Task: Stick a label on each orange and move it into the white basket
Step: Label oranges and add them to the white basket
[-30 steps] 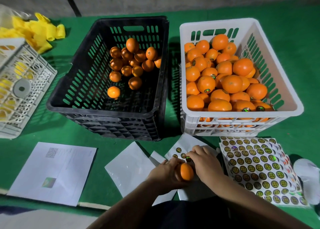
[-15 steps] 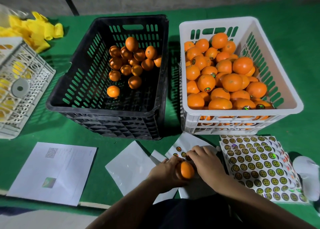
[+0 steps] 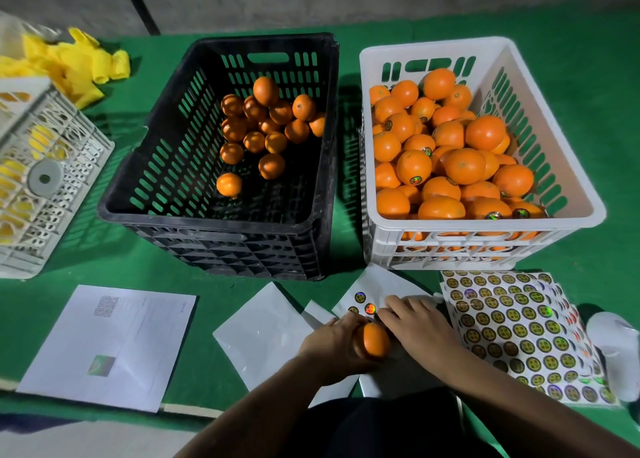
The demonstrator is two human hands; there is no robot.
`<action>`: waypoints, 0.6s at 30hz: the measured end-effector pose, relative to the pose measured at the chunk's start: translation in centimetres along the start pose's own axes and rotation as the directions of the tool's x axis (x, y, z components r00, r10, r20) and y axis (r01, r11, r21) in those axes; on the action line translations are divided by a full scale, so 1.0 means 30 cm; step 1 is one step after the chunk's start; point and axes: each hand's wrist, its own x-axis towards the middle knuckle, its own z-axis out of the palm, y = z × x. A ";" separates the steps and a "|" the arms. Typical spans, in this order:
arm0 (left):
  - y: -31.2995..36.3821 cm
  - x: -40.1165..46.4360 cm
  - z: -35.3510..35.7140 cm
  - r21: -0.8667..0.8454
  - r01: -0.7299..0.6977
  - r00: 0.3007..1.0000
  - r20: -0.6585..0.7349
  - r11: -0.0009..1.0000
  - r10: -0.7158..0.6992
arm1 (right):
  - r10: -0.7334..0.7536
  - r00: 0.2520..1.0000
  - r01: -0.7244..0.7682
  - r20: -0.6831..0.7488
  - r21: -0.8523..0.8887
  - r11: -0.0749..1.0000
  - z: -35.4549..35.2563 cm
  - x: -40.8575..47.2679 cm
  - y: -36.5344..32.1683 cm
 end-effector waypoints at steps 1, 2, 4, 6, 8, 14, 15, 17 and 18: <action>0.000 -0.002 0.000 0.002 -0.001 1.000 -0.002 1.000 0.001 | -0.006 1.000 0.006 -0.001 -0.006 1.000 0.000 0.005 -0.002; 0.000 -0.002 -0.001 0.003 0.000 1.000 -0.002 1.000 0.000 | -0.014 1.000 0.014 0.005 -0.008 1.000 0.001 0.010 -0.003; 0.002 -0.003 -0.002 0.005 0.008 1.000 0.004 1.000 -0.008 | -0.026 0.999 0.026 0.020 -0.014 1.000 0.002 0.015 -0.003; 0.005 -0.004 -0.004 0.006 0.013 1.000 0.008 1.000 -0.013 | -0.027 0.999 0.028 0.030 -0.033 0.999 0.002 0.019 -0.002; 0.007 -0.007 -0.006 0.008 0.015 1.000 0.005 1.000 -0.015 | -0.028 0.998 0.030 0.054 -0.042 0.999 -0.004 0.027 -0.006; 0.015 -0.011 -0.015 0.023 0.007 1.000 0.008 1.000 -0.007 | -0.062 0.998 0.062 -0.028 -0.020 0.998 -0.039 0.063 -0.014; 0.017 -0.011 -0.015 0.027 0.007 1.000 0.009 1.000 -0.008 | -0.077 0.997 0.077 -0.017 0.008 0.997 -0.036 0.065 -0.013; 0.019 -0.011 -0.015 0.029 0.010 1.000 0.011 1.000 -0.010 | -0.108 0.994 0.109 -0.029 0.037 0.993 -0.019 0.059 0.000; 0.019 -0.010 -0.015 0.028 0.011 1.000 0.011 1.000 -0.012 | -0.113 0.993 0.115 -0.045 0.043 0.992 -0.008 0.056 0.009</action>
